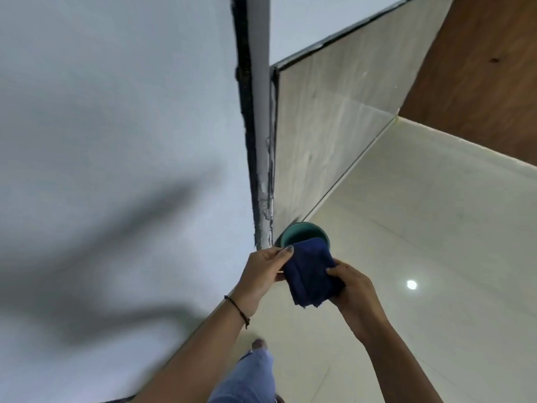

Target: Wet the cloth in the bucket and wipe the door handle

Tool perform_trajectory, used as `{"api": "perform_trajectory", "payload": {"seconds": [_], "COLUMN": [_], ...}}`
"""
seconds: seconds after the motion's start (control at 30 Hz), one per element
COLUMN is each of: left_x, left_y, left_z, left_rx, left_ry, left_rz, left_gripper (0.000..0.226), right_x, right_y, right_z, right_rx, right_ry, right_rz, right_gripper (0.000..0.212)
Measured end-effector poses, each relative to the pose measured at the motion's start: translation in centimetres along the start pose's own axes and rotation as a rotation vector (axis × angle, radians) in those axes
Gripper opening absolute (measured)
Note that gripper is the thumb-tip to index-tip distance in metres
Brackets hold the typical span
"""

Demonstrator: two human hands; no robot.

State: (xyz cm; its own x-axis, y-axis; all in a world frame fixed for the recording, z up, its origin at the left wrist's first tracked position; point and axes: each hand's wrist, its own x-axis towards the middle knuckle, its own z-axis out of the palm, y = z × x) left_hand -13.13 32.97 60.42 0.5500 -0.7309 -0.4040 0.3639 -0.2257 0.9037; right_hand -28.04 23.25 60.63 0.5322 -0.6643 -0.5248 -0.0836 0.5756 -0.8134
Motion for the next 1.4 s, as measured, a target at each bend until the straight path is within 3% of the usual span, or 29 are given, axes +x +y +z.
{"api": "perform_trajectory", "payload": {"seconds": [0.2,0.3,0.6,0.87,1.1,1.23,1.4], "left_x": [12.2,19.5,37.9,52.1,64.8,69.5,72.6], "left_y": [-2.8,-4.9,-13.8,-27.7,-44.8,-53.1,-58.5], "left_z": [2.4,4.6,7.4,7.5,6.1,3.9,1.9], "left_rx": [-0.202,-0.183,0.031,0.104,0.068,0.044,0.016], "left_ry": [-0.07,-0.093,0.191,0.375,0.476,0.523,0.568], "left_rz": [-0.266,-0.372,-0.546,-0.664,-0.735,-0.765,-0.766], "left_gripper": [0.036,0.036,0.037,0.032,0.042,0.047,0.046], "right_x": [11.5,18.7,39.4,57.3,71.9,77.7,81.6], "right_y": [-0.6,-0.5,3.7,14.9,29.4,36.5,40.0], "right_z": [-4.3,-6.1,-10.7,-14.1,-17.2,-17.0,-16.3], "right_rx": [0.066,0.062,-0.206,-0.428,-0.438,-0.41,-0.457], "right_ry": [0.087,0.14,0.2,0.156,0.201,0.239,0.237], "right_rz": [0.131,0.206,0.409,0.479,0.56,0.601,0.676], "right_gripper": [0.024,0.023,0.038,0.038,0.047,0.046,0.045]}}
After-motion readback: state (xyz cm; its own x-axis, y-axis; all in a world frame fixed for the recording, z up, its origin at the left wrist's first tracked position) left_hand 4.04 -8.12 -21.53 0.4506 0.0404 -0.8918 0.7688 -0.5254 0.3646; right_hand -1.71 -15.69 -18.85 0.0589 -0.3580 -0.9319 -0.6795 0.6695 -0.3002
